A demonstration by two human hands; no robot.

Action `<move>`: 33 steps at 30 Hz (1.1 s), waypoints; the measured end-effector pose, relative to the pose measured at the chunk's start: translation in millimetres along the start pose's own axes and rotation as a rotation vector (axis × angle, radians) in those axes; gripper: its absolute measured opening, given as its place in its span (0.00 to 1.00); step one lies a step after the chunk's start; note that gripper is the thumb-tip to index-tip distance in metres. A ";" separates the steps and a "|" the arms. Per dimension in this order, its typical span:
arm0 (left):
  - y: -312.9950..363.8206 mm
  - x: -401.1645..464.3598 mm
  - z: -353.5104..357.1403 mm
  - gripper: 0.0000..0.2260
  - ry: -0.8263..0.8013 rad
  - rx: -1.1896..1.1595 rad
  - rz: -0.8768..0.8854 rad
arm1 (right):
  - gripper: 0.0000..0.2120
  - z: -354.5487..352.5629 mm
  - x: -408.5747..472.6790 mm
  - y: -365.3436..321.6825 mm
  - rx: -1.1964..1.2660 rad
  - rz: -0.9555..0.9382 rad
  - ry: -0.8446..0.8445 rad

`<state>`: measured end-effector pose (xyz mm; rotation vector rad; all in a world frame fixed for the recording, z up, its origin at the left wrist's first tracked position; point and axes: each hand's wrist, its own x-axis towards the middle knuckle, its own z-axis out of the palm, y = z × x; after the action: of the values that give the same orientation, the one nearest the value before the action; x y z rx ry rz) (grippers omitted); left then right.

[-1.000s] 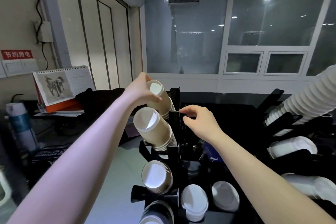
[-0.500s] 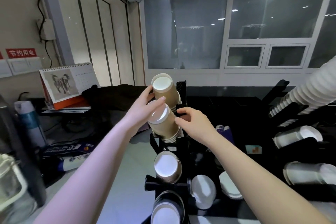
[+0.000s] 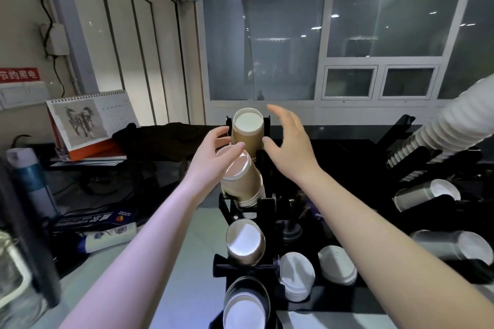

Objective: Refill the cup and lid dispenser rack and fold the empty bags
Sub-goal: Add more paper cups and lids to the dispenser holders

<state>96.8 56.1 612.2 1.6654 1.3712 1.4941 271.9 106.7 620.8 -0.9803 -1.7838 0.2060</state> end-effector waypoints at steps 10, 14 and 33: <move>-6.1 -22.2 -5.6 0.14 -0.114 0.092 0.038 | 0.34 5.3 16.8 -0.3 -0.211 -0.094 -0.336; 2.0 -22.4 8.6 0.13 -0.160 0.120 0.083 | 0.32 4.0 19.8 -5.0 -0.158 -0.057 -0.362; 64.1 -44.1 58.2 0.27 0.111 0.083 0.258 | 0.26 -94.3 -22.8 24.7 -0.029 -0.058 -0.279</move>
<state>177.9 7.4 634.2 1.8950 1.3312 1.7166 367.3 78.7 632.8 -0.9552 -2.0716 0.2923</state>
